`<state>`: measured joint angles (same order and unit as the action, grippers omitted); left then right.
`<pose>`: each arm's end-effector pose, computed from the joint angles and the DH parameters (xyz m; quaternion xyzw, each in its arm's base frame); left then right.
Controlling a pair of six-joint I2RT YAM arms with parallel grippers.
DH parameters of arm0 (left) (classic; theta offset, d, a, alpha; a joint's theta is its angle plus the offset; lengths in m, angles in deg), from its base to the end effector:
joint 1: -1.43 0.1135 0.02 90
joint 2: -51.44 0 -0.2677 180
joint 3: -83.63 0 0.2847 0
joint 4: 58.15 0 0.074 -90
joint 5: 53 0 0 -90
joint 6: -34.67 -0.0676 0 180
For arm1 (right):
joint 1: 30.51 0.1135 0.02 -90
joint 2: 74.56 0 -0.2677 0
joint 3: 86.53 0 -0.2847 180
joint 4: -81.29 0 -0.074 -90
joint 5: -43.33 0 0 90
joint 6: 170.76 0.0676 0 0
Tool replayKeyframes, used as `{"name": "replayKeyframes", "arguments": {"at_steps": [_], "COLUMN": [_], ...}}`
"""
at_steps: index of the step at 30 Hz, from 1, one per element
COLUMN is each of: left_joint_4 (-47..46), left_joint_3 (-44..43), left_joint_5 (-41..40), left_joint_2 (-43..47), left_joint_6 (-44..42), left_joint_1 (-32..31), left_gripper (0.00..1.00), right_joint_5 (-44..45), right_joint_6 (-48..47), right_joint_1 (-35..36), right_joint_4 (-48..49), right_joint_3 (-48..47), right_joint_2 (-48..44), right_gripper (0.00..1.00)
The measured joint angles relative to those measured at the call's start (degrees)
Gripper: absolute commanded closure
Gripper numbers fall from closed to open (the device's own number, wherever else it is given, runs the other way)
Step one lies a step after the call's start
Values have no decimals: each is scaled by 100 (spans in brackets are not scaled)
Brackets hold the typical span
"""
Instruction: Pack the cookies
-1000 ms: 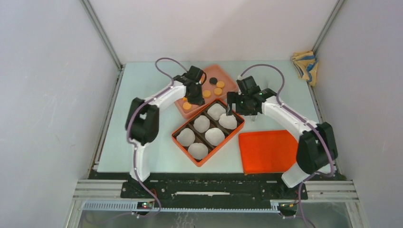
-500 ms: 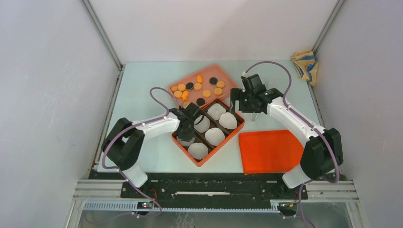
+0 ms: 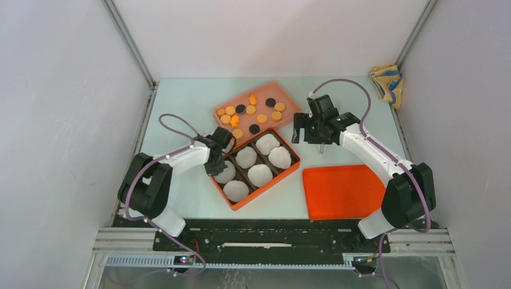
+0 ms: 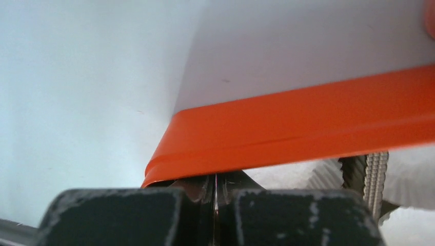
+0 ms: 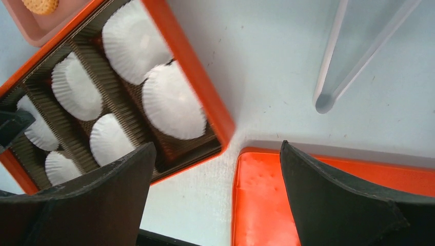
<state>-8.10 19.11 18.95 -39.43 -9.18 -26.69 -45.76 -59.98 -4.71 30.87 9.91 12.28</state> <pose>0.2848 -0.1284 0.1204 -0.1720 0.9656 0.0536 0.1873 0.3366 0.1615 0.2504 -0.0391 0.9494 0.1162 0.2891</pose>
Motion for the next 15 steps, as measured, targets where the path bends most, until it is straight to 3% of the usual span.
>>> {"name": "replayKeyframes", "arguments": {"at_steps": [6,11,13,15], "left_joint_4": [-35,-33,-46,-116], "left_joint_3": [142,55,-17,-63], "left_joint_5": [-129,-98,-83,-85], "left_joint_2": [76,50,59,160], "left_joint_6": [-72,-267,-361,-466], "left_joint_1": [540,549,505,396], "left_gripper": [99,98,90,75], "right_joint_5": [-26,208,365,518], "right_joint_6": [55,236,297,348], "right_joint_1": [-264,-787,-957,-1110], "right_joint_4": [107,24,-26,-103], "right_joint_3": [0,-256,-437,-627], "right_joint_2": [114,918,1340,1735], "right_gripper": [0,0,0,0]}}
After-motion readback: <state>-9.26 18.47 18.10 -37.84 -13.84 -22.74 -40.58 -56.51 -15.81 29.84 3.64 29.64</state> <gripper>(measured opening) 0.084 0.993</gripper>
